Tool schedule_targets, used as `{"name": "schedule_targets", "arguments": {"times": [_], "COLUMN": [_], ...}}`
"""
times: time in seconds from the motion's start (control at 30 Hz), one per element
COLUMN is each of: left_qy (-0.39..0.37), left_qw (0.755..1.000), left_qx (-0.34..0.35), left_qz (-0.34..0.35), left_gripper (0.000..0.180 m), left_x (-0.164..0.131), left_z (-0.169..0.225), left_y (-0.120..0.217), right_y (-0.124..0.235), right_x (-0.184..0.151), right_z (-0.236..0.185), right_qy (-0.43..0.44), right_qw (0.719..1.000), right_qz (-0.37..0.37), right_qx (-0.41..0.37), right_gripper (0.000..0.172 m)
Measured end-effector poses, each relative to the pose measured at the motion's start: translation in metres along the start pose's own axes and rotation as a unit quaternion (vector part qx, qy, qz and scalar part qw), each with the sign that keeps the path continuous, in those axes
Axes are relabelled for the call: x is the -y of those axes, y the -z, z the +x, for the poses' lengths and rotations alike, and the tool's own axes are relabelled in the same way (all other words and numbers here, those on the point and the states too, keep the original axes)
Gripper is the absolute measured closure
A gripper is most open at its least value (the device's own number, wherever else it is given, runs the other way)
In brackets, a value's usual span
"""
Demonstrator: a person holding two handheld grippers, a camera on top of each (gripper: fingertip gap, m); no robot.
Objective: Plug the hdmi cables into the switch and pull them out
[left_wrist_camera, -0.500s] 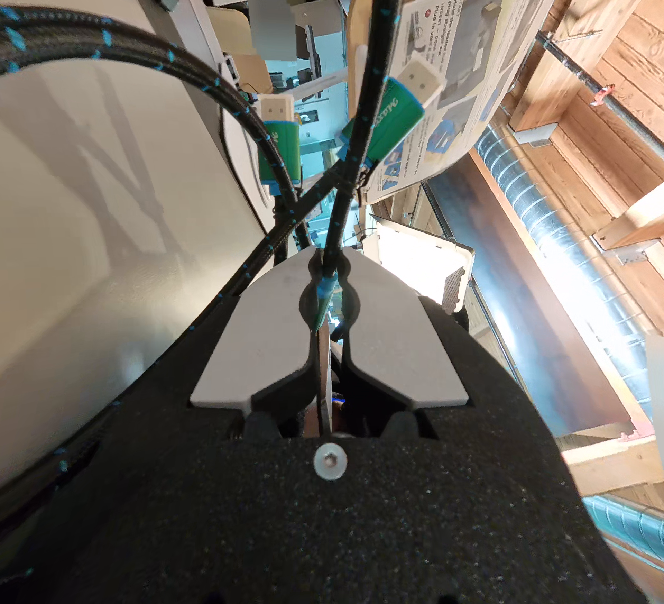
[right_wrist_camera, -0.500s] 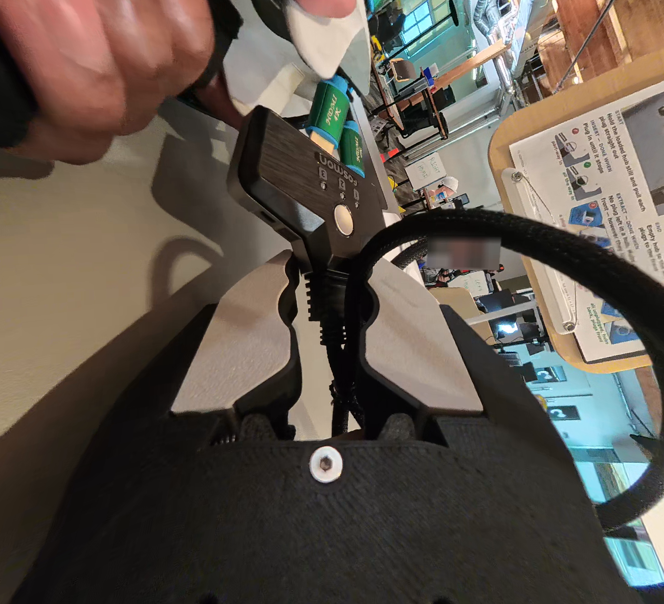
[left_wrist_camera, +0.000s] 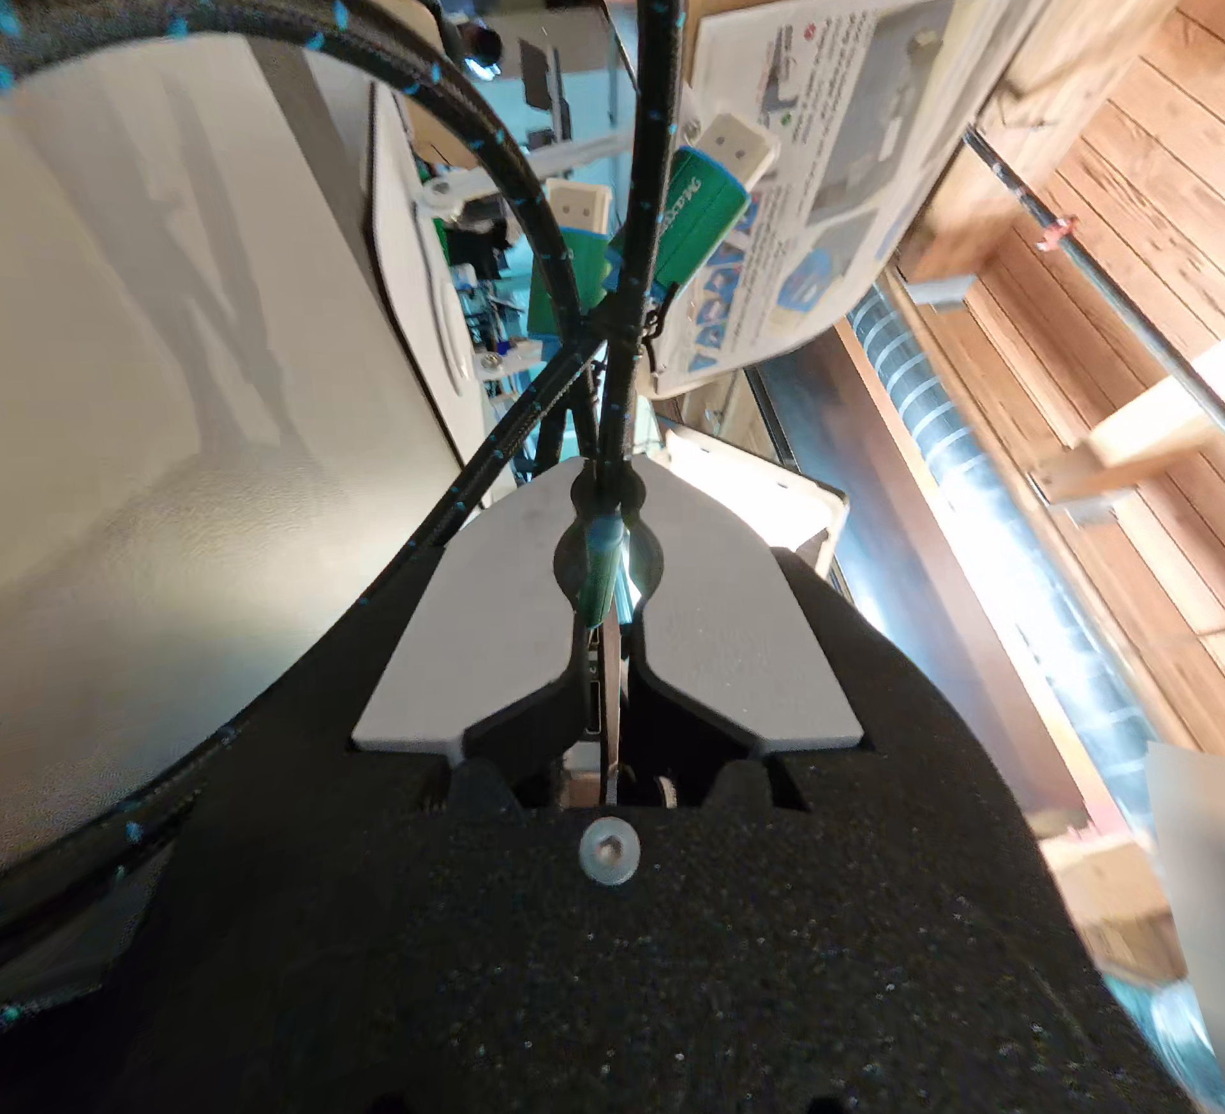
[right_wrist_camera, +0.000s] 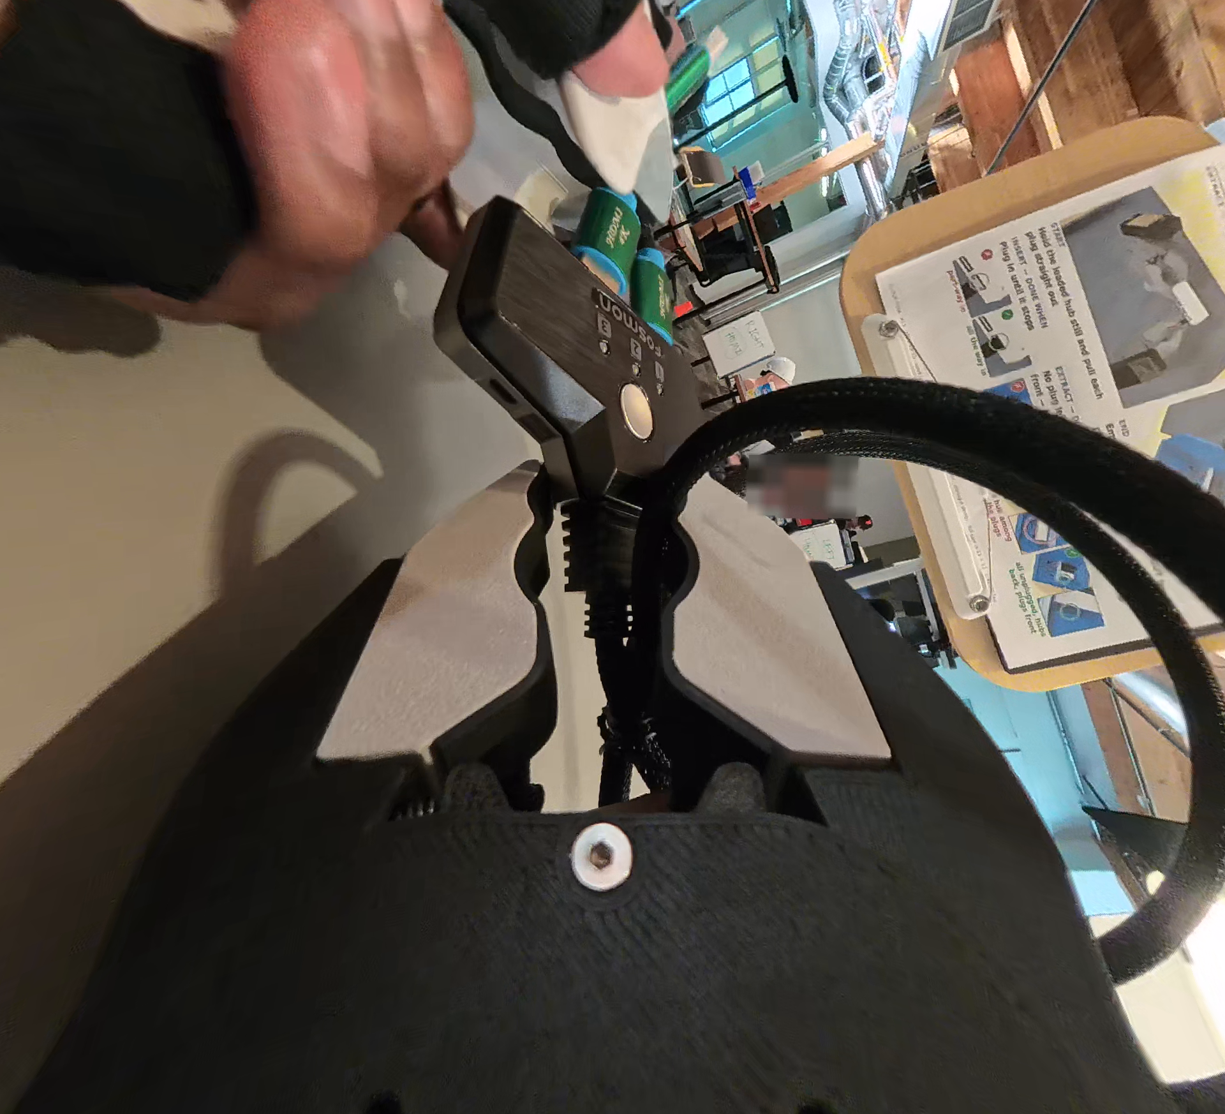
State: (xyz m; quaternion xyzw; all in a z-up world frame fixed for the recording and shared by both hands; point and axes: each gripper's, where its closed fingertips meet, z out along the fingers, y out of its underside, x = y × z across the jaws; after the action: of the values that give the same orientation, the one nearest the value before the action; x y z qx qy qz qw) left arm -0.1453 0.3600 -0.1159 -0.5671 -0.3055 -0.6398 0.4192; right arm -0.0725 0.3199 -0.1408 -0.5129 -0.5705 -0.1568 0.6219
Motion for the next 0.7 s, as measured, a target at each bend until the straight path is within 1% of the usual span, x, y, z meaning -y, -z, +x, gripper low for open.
{"name": "schedule_targets", "arguments": {"times": [0.17,0.23,0.33,0.4,0.53,0.63,0.7], "left_qy": [-0.005,-0.006,-0.001,-0.007,-0.014,-0.013,-0.011], "left_qw": [0.998,0.995,0.993,0.992,0.993,0.996,0.998], "left_qx": [0.052,0.068,0.084,0.098,0.103,0.087,0.065], "left_qz": [0.042,0.070,0.085,0.077,0.050,0.017,-0.009], "left_gripper": [0.174,0.174,0.174,0.174,0.173,0.173,0.173], "left_x": [0.007,0.011,0.012,0.011,0.007,0.004,0.003], "left_z": [-0.010,-0.013,-0.017,-0.019,-0.022,-0.020,-0.015], "left_y": [0.004,0.008,0.011,0.011,0.009,0.006,0.004], "right_y": [-0.003,-0.004,-0.004,-0.003,-0.005,-0.005,-0.005], "right_x": [0.004,0.008,0.009,0.008,0.003,-0.001,-0.001], "right_z": [-0.009,-0.012,-0.016,-0.017,-0.018,-0.017,-0.016], "right_qy": [0.016,0.021,0.023,0.022,0.008,-0.008,-0.015], "right_qw": [1.000,1.000,0.999,0.999,0.999,0.999,0.999], "right_qz": [-0.008,-0.010,-0.010,-0.011,-0.021,-0.023,-0.021], "right_qx": [0.012,0.014,0.022,0.028,0.039,0.044,0.045], "right_gripper": [0.141,0.141,0.142,0.142,0.142,0.142,0.141]}}
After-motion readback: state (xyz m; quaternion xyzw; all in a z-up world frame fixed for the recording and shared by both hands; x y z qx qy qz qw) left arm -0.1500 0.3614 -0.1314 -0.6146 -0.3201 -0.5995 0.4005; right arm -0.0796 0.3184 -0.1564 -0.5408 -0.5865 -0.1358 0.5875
